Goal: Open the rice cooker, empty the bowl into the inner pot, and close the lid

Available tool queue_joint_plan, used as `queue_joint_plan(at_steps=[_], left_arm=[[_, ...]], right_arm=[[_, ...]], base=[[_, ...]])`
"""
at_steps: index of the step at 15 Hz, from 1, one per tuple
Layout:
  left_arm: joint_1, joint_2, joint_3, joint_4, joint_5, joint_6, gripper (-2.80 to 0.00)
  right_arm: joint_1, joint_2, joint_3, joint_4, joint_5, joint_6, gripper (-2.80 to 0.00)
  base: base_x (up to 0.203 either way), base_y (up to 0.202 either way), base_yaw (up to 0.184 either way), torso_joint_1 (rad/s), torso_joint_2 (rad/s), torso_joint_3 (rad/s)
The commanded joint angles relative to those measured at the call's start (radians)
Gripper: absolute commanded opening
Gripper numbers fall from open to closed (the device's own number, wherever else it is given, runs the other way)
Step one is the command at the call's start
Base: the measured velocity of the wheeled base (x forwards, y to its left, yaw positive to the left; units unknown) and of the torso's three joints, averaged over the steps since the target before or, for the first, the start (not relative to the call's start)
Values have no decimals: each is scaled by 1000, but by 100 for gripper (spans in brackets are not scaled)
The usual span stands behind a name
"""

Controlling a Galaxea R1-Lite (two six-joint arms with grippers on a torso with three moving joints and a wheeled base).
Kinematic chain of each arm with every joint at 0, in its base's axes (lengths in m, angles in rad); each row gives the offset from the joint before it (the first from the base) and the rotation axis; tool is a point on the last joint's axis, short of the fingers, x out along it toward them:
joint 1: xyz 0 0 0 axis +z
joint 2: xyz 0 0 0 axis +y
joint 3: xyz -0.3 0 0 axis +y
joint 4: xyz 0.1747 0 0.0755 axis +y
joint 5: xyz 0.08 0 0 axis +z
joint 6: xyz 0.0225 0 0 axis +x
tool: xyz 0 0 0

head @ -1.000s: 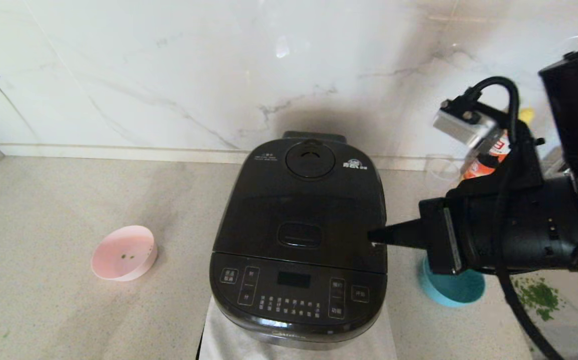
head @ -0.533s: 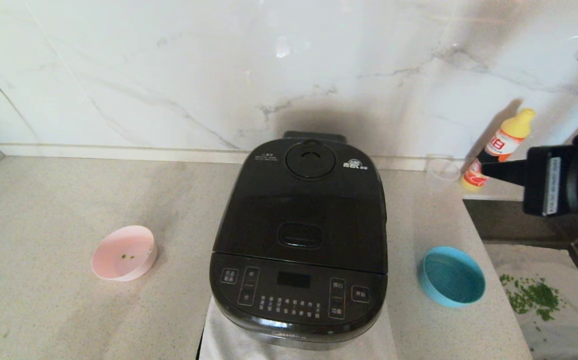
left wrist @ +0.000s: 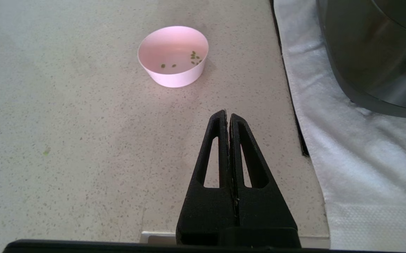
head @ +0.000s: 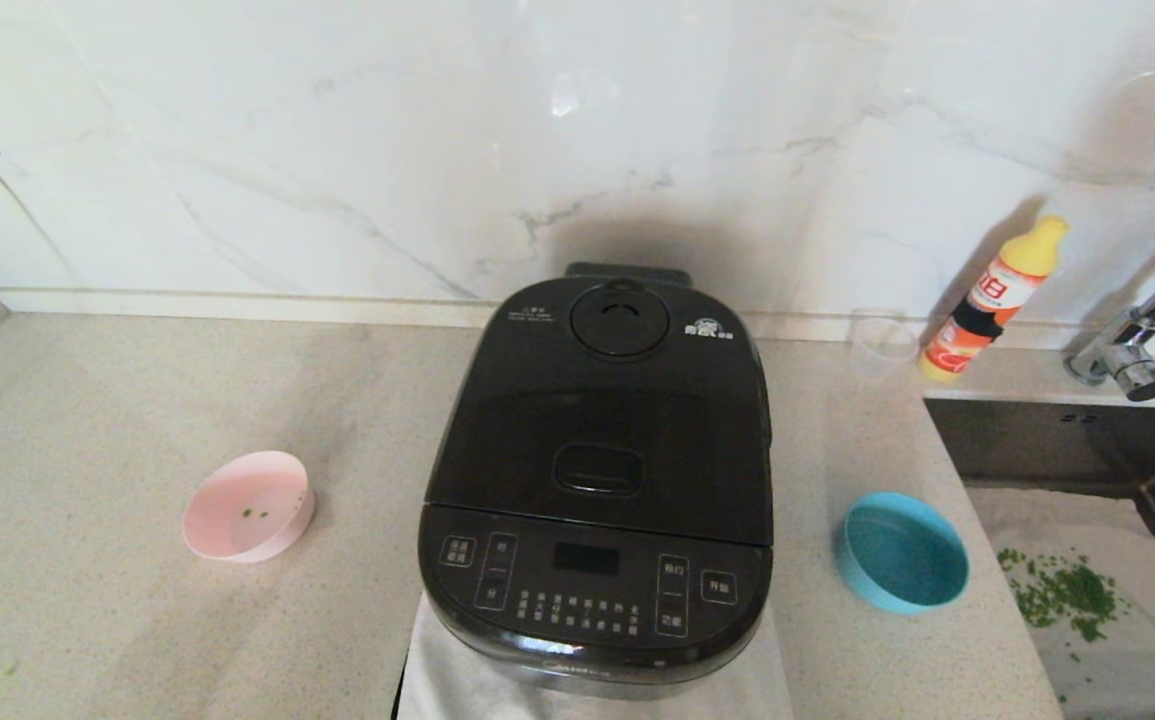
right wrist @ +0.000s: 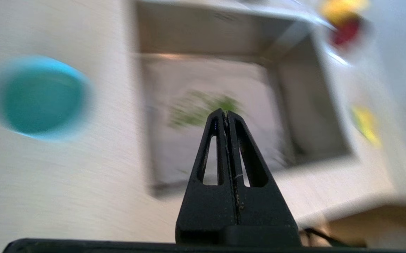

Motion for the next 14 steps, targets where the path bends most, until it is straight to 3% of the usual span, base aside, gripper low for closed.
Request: queue_joint_plan(at_steps=[1,4,5,8,10,14], left_arm=[[0,0,8,0,1,0,-280],[0,0,8,0,1,0,-280],[0,0,8,0,-1,0,-280],[0,0,8,0,1,-7,-280],[0,0,8,-2,5,-22,-280],[0,0,8,-2,8,-29,-280]], right_arm=[[-139,-326,189,-35,13,-50,-280],[-222,-488,393,-91,95,-79,-280],[-227,-552,446,-107,155,-78,-280],[-234,-649,515,-104,533,-78,-280],[-235,-653,565,-110,707,-71,-280],[-235,-652,563,-101,702,-63,-280]], base=[[0,0,0,0,0,0],[0,0,0,0,0,0],[0,0,0,0,0,0],[0,0,0,0,0,0],[0,0,0,0,0,0],[0,0,0,0,0,0]])
